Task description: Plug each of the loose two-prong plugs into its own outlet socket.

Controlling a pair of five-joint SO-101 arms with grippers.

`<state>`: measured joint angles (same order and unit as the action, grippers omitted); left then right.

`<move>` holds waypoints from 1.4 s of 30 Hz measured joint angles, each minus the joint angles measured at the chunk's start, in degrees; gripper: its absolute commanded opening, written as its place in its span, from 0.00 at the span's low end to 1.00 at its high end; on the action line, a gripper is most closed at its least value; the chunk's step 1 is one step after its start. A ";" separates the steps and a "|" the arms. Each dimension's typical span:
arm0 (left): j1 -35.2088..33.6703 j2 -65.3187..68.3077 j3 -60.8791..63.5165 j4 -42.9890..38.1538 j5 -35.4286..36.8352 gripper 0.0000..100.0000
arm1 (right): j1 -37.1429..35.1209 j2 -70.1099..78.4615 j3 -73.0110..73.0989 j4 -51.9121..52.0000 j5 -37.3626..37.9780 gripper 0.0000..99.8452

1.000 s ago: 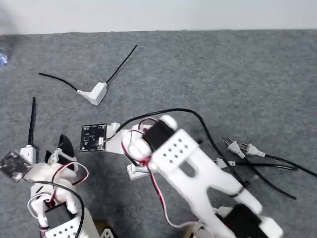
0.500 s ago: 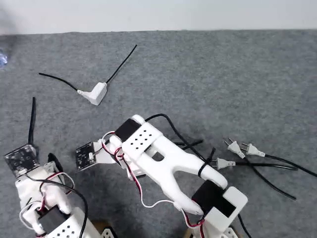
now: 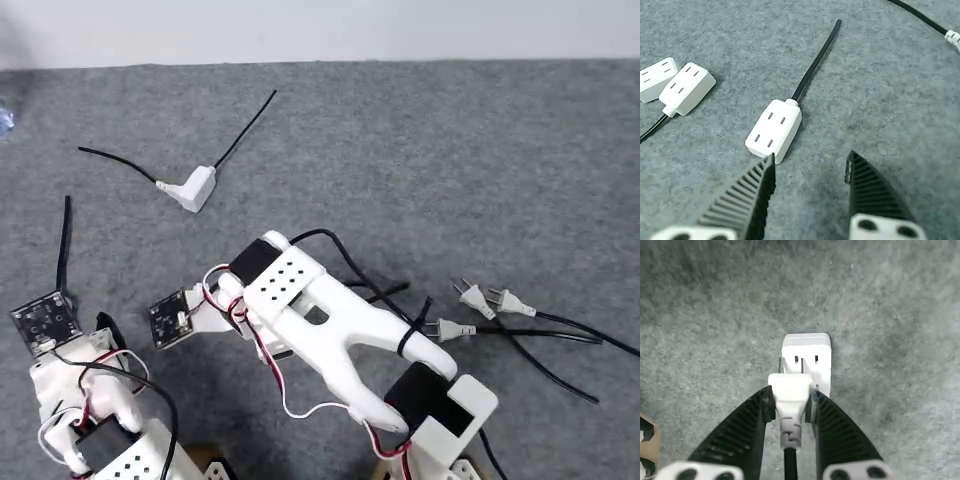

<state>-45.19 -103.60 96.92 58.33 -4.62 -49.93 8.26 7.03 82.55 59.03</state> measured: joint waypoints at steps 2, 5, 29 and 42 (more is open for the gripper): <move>0.00 0.00 0.00 0.00 0.00 0.22 | 0.97 0.00 0.00 0.00 0.70 0.01; 0.00 0.00 0.00 0.00 0.00 0.22 | 1.41 0.00 0.00 0.00 1.05 0.01; 0.00 0.00 0.00 1.23 0.00 0.22 | 1.32 0.70 0.00 -2.90 1.23 0.01; 0.09 0.00 0.00 1.23 0.00 0.22 | 0.35 6.42 -0.79 -2.90 1.49 0.01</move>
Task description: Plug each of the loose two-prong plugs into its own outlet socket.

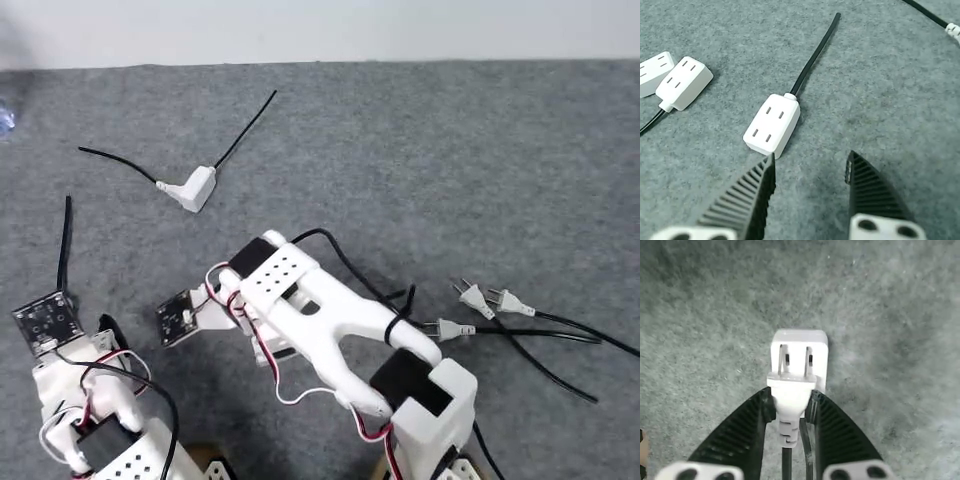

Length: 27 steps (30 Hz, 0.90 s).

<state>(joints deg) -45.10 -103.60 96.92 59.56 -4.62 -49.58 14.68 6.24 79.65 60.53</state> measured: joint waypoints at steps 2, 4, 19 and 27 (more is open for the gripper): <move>0.35 0.00 0.00 0.00 0.00 0.22 | -0.09 0.00 0.00 0.00 0.00 0.01; 0.44 0.00 0.00 0.00 0.00 0.22 | 0.26 0.00 0.00 0.00 0.00 0.01; 0.44 0.00 0.00 0.00 -0.09 0.22 | 18.73 4.75 -2.46 -14.24 0.26 0.01; 0.44 0.00 0.00 0.00 -0.09 0.22 | 19.43 7.30 -2.46 -15.12 0.26 0.23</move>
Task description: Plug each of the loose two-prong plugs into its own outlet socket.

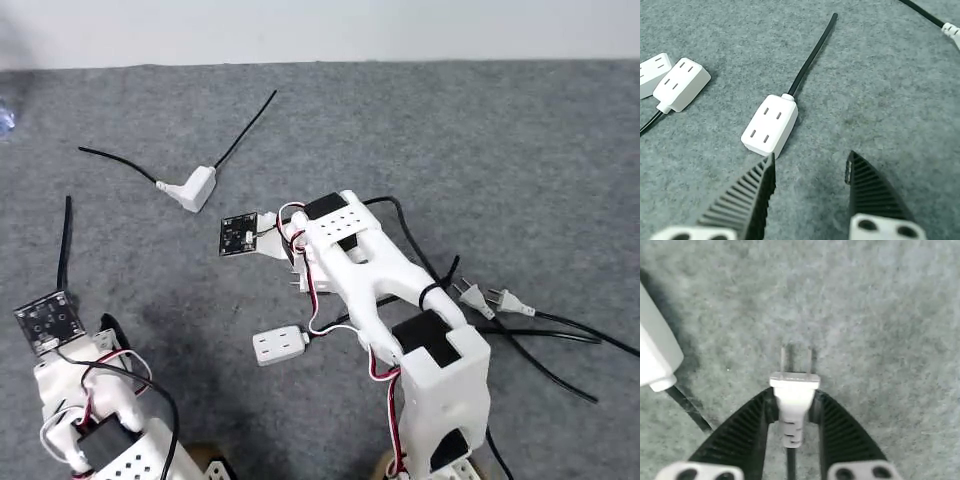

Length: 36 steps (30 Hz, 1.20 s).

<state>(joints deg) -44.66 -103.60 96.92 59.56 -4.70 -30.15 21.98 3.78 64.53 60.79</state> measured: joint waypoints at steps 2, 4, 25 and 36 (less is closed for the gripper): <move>0.00 0.00 0.00 0.00 0.00 0.22 | 0.00 0.00 0.00 0.00 0.00 0.25; 0.00 0.00 0.00 0.00 0.00 0.22 | 0.00 0.00 0.00 0.00 0.00 0.24; 0.18 0.00 0.00 0.00 0.00 0.22 | -1.23 0.18 0.00 0.00 0.00 0.04; 0.18 0.00 0.00 0.00 0.00 0.22 | -1.58 3.16 -1.14 0.09 0.18 0.02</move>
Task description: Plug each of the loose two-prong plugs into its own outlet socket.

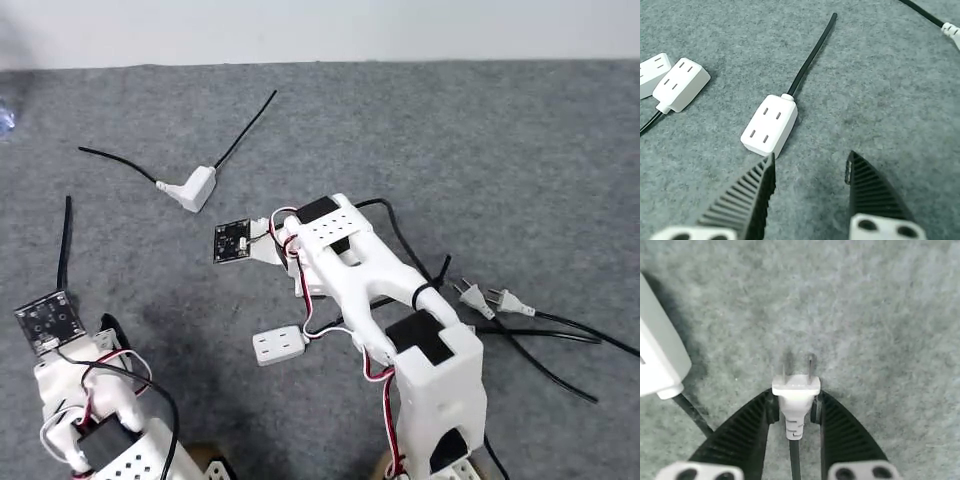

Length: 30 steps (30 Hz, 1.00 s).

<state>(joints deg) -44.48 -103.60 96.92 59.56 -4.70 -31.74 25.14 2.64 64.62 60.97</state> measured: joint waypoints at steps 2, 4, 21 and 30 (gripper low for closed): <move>0.00 0.00 0.00 0.00 0.00 0.22 | 0.00 0.44 -0.44 0.00 0.00 0.01; 0.00 0.00 0.00 0.00 0.00 0.22 | 0.00 1.14 -1.23 0.00 0.00 0.01; 23.74 0.00 0.00 0.00 0.09 0.22 | -6.42 -19.78 -2.46 14.42 -10.55 0.01; 39.12 0.00 0.00 -7.21 25.23 0.22 | -9.32 -23.74 -2.46 16.35 -15.21 0.01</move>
<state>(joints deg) -5.36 -103.60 96.92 52.35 20.53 -41.05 1.41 0.18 80.97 45.76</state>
